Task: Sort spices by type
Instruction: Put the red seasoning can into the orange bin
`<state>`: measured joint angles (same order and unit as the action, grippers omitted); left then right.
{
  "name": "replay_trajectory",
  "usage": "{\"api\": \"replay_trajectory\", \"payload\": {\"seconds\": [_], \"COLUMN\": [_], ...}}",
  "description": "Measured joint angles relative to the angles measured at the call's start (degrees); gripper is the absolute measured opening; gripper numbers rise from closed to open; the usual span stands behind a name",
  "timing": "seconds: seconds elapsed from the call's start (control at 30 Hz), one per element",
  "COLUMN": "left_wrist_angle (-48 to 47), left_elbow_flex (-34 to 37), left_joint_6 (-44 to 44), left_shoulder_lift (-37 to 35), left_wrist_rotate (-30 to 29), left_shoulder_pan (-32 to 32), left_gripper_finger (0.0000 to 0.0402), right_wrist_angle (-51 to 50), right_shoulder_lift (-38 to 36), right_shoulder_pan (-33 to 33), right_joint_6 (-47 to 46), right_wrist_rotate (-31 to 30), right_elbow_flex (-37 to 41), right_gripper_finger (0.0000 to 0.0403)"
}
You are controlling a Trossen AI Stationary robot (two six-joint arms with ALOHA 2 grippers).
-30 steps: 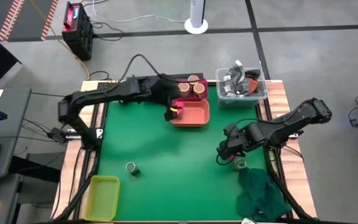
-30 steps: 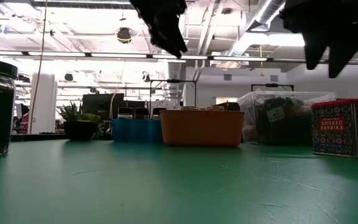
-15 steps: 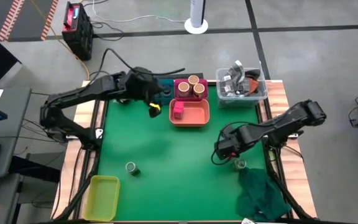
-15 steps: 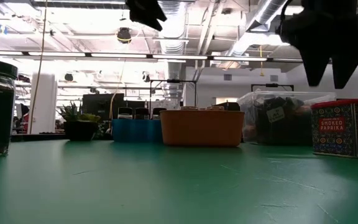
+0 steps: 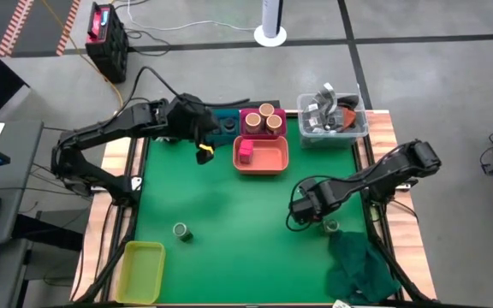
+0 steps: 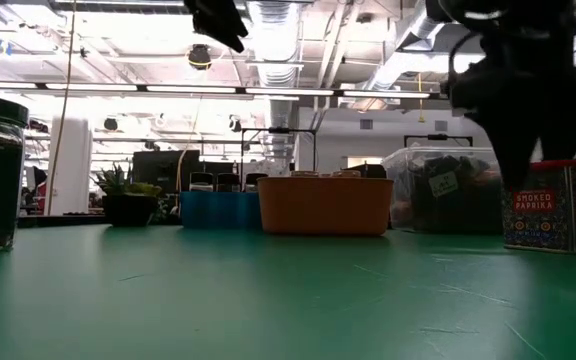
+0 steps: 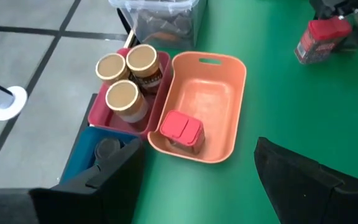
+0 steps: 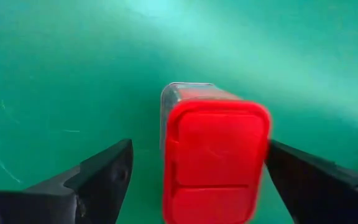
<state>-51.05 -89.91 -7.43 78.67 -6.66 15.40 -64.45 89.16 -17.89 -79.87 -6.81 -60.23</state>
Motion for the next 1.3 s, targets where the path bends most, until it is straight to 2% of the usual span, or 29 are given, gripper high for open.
{"api": "replay_trajectory", "payload": {"seconds": [0.33, 0.73, 1.13, 1.3], "left_wrist_angle": [-0.68, -3.29, -1.99, -1.17], "left_elbow_flex": [0.0, 0.0, 0.0, 0.45], "left_joint_6": [-0.01, -2.39, -2.61, -2.63], "left_shoulder_lift": [0.0, 0.0, -0.41, -0.42], "left_wrist_rotate": [1.91, 0.72, 0.68, 3.34], "left_shoulder_pan": [-0.02, 0.03, 2.71, 3.95], "left_gripper_finger": [0.029, 0.029, 0.029, 0.029], "right_wrist_angle": [11.14, 10.18, 4.41, 5.61], "right_shoulder_lift": [0.59, -1.08, -2.33, -2.33], "right_shoulder_pan": [2.88, 6.71, 14.07, 17.64], "right_joint_6": [1.82, 6.78, 15.42, 18.54], "right_wrist_rotate": [0.03, 4.03, 3.59, 1.3], "right_elbow_flex": [5.61, 5.68, -6.19, -12.97], "right_gripper_finger": [0.0359, 0.0238, 0.023, 0.0231]}}
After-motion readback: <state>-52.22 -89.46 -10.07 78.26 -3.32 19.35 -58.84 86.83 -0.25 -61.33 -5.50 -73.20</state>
